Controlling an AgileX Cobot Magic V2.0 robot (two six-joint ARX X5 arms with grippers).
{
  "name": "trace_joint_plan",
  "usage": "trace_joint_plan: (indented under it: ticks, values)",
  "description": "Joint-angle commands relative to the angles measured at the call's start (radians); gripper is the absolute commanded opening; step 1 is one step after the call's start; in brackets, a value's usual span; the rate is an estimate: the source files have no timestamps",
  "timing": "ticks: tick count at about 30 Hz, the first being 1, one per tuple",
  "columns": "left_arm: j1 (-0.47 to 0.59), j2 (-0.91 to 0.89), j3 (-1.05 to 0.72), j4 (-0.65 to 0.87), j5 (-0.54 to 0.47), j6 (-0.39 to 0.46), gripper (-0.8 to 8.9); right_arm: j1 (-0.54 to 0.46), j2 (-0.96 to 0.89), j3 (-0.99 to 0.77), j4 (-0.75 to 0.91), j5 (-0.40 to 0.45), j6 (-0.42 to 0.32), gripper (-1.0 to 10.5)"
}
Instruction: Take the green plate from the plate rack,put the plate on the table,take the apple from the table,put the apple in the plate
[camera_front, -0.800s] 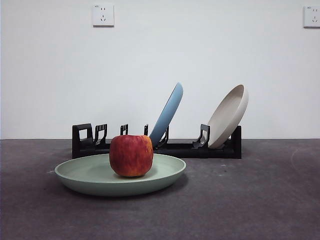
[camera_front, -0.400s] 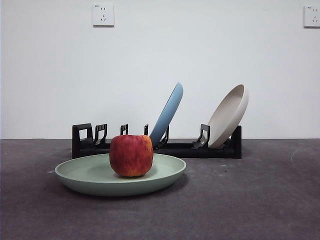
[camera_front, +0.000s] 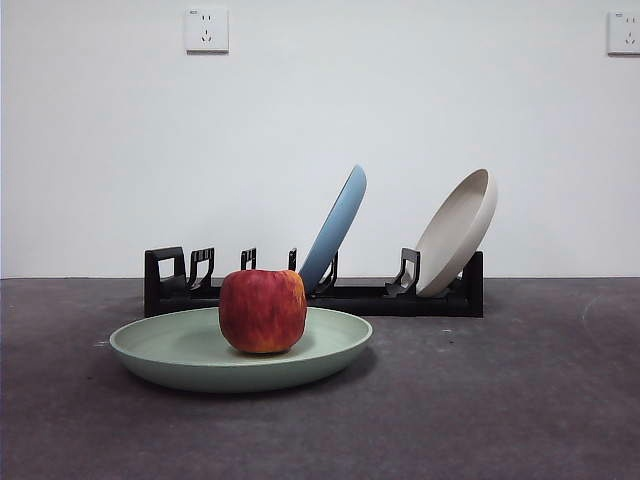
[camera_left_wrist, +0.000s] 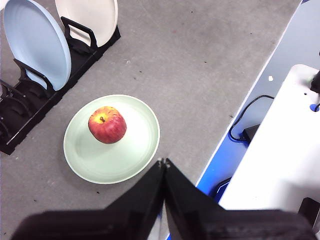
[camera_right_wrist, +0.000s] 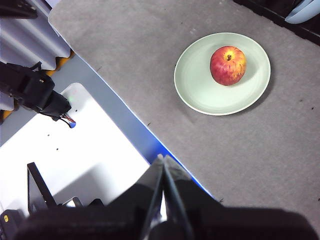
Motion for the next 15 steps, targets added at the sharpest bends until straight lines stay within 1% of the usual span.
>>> trace_joint_plan:
  ticks: [1,4,7,10,12,14,15]
  values:
    - [-0.003,-0.002,0.003,0.0,0.005,-0.004,-0.04,0.0,-0.006,-0.002,-0.019,0.002,0.011,0.0]
    - [-0.003,-0.002,0.003,-0.001,-0.003,0.009,-0.04,0.0,-0.01,-0.002,-0.019,0.002,0.011,0.0]
    - [-0.002,-0.002,0.003,-0.002,-0.04,0.012,-0.04,0.0,-0.016,-0.002,-0.019,0.002,0.011,0.0]
    - [0.007,-0.009,0.003,-0.013,-0.109,0.011,-0.04,0.0,-0.022,-0.002,-0.019,0.002,0.011,0.0]
    - [0.033,-0.016,0.003,-0.016,-0.127,0.009,-0.04,0.0,-0.025,-0.002,-0.019,0.002,0.011,0.0]
    - [0.072,-0.026,0.002,-0.016,-0.117,-0.011,-0.04,0.0,-0.026,-0.002,-0.019,0.002,0.011,0.0]
    - [0.097,-0.032,0.002,-0.008,-0.124,0.011,-0.04,0.0,-0.026,-0.002,-0.019,0.002,0.011,0.0]
